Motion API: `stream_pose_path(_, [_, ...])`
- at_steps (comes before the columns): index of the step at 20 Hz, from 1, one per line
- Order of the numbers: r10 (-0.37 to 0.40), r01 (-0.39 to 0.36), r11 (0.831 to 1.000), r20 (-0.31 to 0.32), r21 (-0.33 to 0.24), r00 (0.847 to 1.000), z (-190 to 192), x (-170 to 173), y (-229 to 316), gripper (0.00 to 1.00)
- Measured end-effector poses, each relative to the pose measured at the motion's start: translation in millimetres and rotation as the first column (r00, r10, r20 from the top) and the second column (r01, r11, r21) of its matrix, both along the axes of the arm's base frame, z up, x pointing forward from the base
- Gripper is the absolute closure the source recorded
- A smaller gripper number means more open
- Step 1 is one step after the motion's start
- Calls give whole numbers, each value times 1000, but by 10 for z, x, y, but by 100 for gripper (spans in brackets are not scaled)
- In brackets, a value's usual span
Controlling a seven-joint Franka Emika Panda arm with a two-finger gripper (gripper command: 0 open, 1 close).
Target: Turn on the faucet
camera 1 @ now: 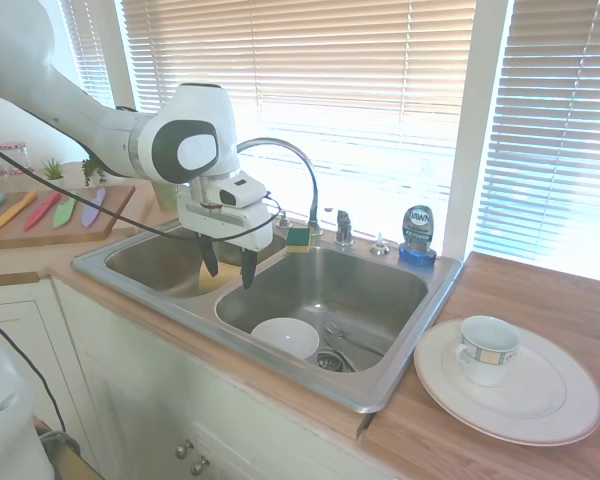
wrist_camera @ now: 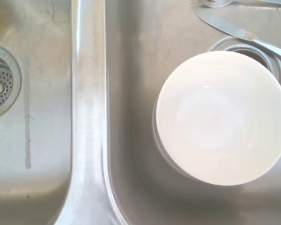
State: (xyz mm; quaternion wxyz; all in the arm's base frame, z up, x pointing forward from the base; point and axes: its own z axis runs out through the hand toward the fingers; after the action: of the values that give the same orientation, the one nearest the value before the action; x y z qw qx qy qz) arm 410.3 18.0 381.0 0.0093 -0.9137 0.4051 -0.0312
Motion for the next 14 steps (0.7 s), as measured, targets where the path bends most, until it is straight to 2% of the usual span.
stream_pose_path(3, [11,-11,1000,-13,-1,1000,-46,13,-1,0])
stream_pose_path(4, [13,-13,1000,-17,-2,1000,-62,29,-1,100])
stream_pose_path(14, [18,-18,1000,-10,-4,1000,-29,111,4,100])
